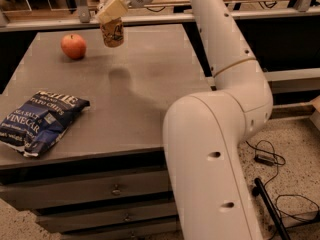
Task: Move orange can near apple
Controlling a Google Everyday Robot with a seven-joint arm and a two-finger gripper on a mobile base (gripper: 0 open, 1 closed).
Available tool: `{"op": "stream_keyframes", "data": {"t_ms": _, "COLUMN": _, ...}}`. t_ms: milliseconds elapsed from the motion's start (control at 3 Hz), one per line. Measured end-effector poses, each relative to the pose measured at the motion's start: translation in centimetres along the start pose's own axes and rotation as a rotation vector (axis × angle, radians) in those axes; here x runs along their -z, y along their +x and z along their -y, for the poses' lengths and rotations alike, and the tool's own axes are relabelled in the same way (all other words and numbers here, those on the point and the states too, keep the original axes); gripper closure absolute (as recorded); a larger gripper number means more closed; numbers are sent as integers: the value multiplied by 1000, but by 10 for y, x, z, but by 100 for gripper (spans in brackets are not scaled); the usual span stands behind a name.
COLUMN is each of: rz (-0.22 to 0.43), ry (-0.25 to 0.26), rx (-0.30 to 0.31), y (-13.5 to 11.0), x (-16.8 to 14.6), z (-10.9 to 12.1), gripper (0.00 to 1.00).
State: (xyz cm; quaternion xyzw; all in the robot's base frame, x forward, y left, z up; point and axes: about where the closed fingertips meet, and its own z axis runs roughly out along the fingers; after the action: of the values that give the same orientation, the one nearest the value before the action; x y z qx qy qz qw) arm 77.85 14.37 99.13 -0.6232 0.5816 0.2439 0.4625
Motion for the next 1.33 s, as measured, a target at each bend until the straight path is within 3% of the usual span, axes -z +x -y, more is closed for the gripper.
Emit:
{"op": "stream_keyframes", "data": {"t_ms": 667, "rz": 54, "ry": -18, "rx": -36, "y": 4, "x": -40, "z": 5, "gripper": 100}}
{"op": "stream_keyframes", "data": {"t_ms": 1000, "rz": 83, "ry": -39, "rx": -79, "y": 9, "x": -59, "z": 4, "gripper": 78}}
{"op": "stream_keyframes", "data": {"t_ms": 1333, "rz": 81, "ry": -34, "rx": -99, "y": 15, "x": -67, "z": 7, "gripper": 47}}
